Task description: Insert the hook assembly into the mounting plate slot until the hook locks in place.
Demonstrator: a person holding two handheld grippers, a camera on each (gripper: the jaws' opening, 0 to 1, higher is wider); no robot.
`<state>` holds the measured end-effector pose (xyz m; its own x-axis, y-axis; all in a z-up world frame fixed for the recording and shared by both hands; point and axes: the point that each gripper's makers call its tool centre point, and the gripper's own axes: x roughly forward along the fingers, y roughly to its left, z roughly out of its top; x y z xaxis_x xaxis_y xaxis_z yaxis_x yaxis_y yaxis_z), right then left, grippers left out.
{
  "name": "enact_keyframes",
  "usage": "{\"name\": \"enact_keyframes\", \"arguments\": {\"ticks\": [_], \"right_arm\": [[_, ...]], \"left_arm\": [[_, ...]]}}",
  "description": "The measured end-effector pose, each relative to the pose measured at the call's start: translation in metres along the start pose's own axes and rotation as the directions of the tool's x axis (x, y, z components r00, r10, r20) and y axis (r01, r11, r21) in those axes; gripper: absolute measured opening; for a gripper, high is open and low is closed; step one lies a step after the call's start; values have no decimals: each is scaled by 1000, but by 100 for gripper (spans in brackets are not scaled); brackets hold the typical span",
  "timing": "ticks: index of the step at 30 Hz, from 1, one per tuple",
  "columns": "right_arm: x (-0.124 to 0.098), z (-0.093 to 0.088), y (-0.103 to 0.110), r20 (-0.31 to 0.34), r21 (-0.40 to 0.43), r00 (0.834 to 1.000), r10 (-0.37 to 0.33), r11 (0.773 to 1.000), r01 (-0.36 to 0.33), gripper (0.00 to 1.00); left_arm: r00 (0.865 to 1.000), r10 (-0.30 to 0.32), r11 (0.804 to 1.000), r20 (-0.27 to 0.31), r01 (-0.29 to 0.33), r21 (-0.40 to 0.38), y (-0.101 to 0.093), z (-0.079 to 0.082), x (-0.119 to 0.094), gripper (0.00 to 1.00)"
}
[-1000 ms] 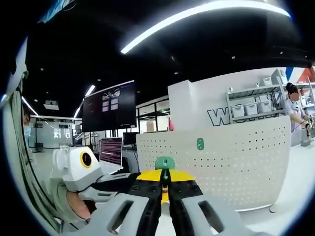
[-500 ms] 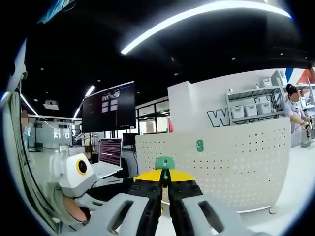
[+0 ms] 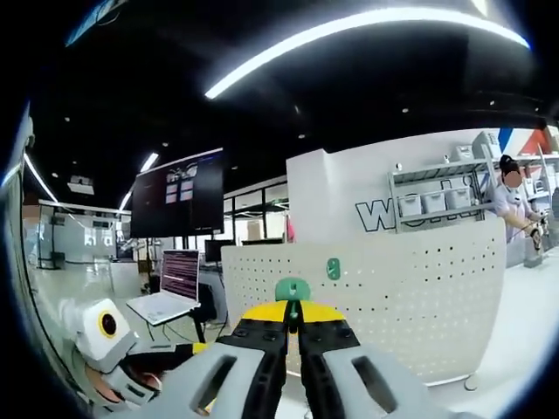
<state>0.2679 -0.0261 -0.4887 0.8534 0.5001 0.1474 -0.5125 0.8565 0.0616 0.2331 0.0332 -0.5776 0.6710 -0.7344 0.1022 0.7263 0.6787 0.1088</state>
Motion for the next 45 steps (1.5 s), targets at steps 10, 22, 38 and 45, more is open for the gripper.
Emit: {"name": "enact_keyframes", "arguments": {"ticks": [10, 22, 38, 45], "right_arm": [[6, 4, -20, 6, -13, 999, -46, 999, 46, 1], [20, 9, -32, 18, -22, 997, -72, 997, 72, 1], [39, 0, -44, 11, -14, 994, -107, 994, 107, 1], [52, 6, -54, 27, -6, 991, -128, 992, 128, 1]], "left_arm": [[1000, 22, 999, -17, -21, 44, 3, -7, -10, 58], [998, 53, 998, -34, -52, 41, 9, -20, -14, 57], [996, 81, 996, -45, -78, 51, 16, -26, -15, 56], [997, 71, 996, -45, -68, 61, 14, -26, -14, 56]]}}
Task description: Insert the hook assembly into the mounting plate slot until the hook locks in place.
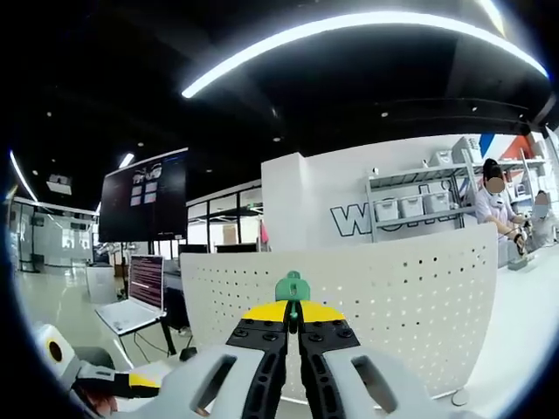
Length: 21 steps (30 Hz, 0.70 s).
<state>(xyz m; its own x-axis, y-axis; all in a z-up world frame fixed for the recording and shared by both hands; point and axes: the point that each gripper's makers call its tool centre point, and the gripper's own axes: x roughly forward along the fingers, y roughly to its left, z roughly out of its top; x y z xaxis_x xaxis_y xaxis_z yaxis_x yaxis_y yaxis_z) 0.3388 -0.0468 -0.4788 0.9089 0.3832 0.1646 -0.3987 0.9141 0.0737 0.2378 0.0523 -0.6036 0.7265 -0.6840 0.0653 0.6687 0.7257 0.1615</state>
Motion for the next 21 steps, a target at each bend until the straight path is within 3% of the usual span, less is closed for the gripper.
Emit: {"name": "enact_keyframes", "arguments": {"ticks": [21], "right_arm": [[48, 2, -11, 16, 2, 999, -39, 999, 39, 1]], "left_arm": [[1000, 9, 1000, 19, -9, 3, 2, 4, -1, 56]]}}
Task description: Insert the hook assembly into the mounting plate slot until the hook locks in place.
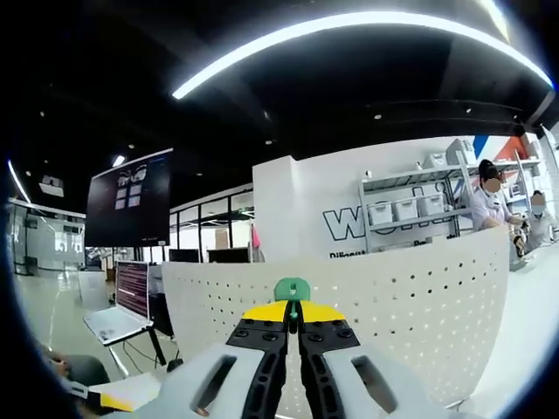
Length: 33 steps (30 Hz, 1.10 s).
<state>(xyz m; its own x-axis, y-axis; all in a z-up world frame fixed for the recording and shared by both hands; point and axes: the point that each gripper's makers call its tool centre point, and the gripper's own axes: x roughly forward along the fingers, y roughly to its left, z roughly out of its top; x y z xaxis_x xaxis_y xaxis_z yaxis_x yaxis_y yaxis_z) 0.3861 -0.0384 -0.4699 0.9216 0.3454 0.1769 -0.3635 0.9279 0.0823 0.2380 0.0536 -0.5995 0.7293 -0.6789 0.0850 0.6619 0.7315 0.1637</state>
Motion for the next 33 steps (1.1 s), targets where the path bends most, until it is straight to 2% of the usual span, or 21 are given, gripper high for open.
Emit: {"name": "enact_keyframes", "arguments": {"ticks": [8, 17, 33], "right_arm": [[18, -1, -2, 7, 13, 1000, -13, 1000, 13, 1], [37, -10, -9, 3, 21, 999, -39, 999, 39, 1], [53, -26, -21, -15, -18, 997, -81, 997, 81, 1]], "left_arm": [[1000, 8, 1000, -7, -8, -17, 2, -3, 0, 56], [1000, 14, 1000, -18, -14, -28, 4, -5, 1, 56], [1000, 25, 999, -16, -25, -31, 6, -5, 1, 55]]}}
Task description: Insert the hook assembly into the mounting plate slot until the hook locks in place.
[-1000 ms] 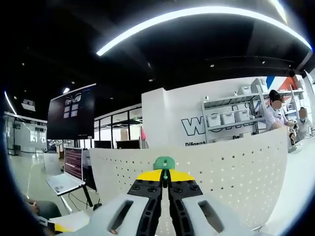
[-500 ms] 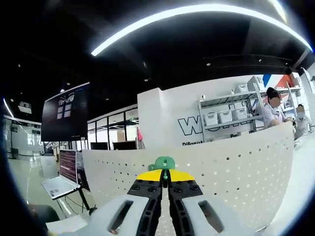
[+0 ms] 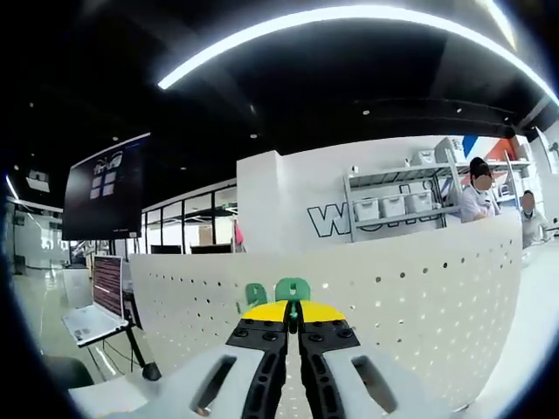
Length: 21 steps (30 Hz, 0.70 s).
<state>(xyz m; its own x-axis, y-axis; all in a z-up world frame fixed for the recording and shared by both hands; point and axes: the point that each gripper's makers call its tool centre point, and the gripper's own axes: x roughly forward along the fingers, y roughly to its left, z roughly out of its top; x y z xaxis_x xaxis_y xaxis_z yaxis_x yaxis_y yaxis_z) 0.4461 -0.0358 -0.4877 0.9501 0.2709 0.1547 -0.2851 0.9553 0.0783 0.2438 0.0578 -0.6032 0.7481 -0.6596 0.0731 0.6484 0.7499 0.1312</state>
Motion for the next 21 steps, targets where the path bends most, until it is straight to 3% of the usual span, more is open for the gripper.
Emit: {"name": "enact_keyframes", "arguments": {"ticks": [21], "right_arm": [[31, -16, -7, -20, -28, 997, -68, 997, 68, 1]], "left_arm": [[1000, -6, 1000, -8, 6, -16, 1, -2, 1, 55]]}}
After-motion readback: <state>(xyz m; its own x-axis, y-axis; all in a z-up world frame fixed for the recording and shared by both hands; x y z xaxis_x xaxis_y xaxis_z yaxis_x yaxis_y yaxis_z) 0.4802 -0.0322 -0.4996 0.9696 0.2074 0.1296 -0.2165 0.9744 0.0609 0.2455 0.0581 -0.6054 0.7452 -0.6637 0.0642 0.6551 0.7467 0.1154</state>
